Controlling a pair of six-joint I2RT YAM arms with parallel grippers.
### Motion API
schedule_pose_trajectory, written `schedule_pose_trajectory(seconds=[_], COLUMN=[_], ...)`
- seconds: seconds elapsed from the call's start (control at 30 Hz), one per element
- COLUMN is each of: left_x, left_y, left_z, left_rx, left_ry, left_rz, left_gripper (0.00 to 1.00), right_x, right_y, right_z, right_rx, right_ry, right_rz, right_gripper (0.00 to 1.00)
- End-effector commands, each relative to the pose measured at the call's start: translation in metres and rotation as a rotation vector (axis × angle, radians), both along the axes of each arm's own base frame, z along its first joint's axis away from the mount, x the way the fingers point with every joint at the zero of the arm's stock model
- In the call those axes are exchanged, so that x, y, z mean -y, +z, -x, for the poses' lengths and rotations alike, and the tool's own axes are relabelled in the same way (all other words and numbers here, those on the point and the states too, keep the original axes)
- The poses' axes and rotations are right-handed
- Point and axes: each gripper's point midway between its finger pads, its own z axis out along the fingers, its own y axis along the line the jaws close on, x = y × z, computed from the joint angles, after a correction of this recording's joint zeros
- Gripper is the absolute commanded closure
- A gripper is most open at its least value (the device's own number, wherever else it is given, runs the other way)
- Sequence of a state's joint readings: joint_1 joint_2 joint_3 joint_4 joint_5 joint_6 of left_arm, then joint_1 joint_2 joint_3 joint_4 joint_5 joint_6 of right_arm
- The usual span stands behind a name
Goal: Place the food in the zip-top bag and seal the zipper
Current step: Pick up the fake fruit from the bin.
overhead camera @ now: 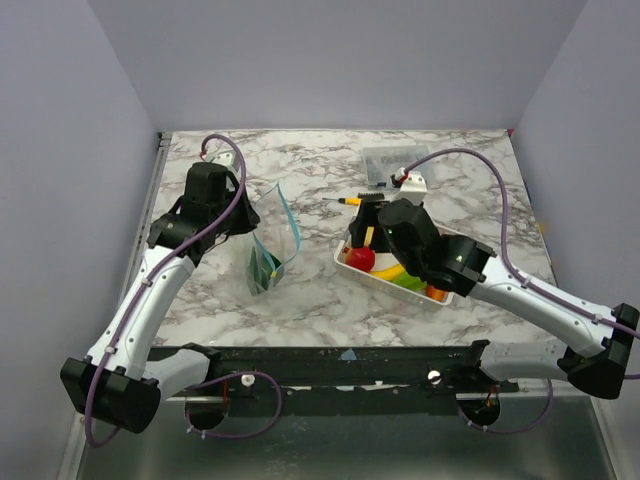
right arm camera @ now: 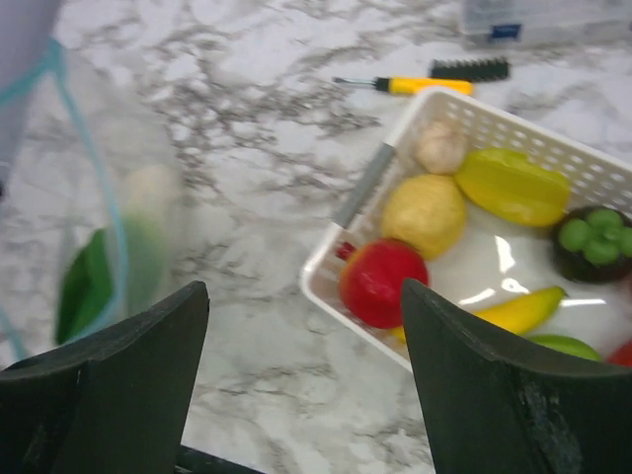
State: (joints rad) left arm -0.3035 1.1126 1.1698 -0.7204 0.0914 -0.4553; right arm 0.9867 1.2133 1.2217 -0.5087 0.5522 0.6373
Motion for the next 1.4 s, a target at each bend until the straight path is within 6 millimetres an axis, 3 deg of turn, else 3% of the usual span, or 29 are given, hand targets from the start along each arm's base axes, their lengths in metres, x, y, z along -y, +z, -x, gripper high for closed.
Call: schedule_pose_trajectory(seconds=[0.0,0.33,0.6,0.77,1.03,1.2,1.37], left_x=[0.003,0.004,0.009,0.013,0.014,0.014,0.015], left_y=[0.002,-0.015,-0.016,-0.018,-0.017,-0.016,-0.016], left_z=[-0.002,0.002,0.003,0.004,0.007,0.008,0.008], left_rx=[0.053,0.028,0.029,0.020,0.023,0.030,0.026], left_ry=[-0.029,-0.057,-0.082,-0.095,-0.101,-0.105,-0.106], left_rz=[-0.003,-0.013,0.005,0.021,0.028,0.034,0.036], left_gripper=[1.00,1.00,1.00,1.00,1.00,1.00,1.00], right_x=[0.053,0.055,0.035,0.021,0.016,0.016,0.020], right_y=[-0.051,-0.125,-0.154,-0.173,-0.196,-0.200,-0.186], right_z=[0.000,-0.005,-0.017,-0.021,-0.026,-0.025,-0.025], right_rx=[-0.046,-0.246,-0.322,-0.374,-0.415,-0.423,-0.399], right_ry=[-0.166,-0.134,-0.065,-0.033,-0.042,-0.037,-0.041], right_rz=[0.161,0.181,0.083,0.055,0.083,0.095,0.096], right_gripper=[0.17,0.05,0.02,0.07,0.14,0.29,0.47])
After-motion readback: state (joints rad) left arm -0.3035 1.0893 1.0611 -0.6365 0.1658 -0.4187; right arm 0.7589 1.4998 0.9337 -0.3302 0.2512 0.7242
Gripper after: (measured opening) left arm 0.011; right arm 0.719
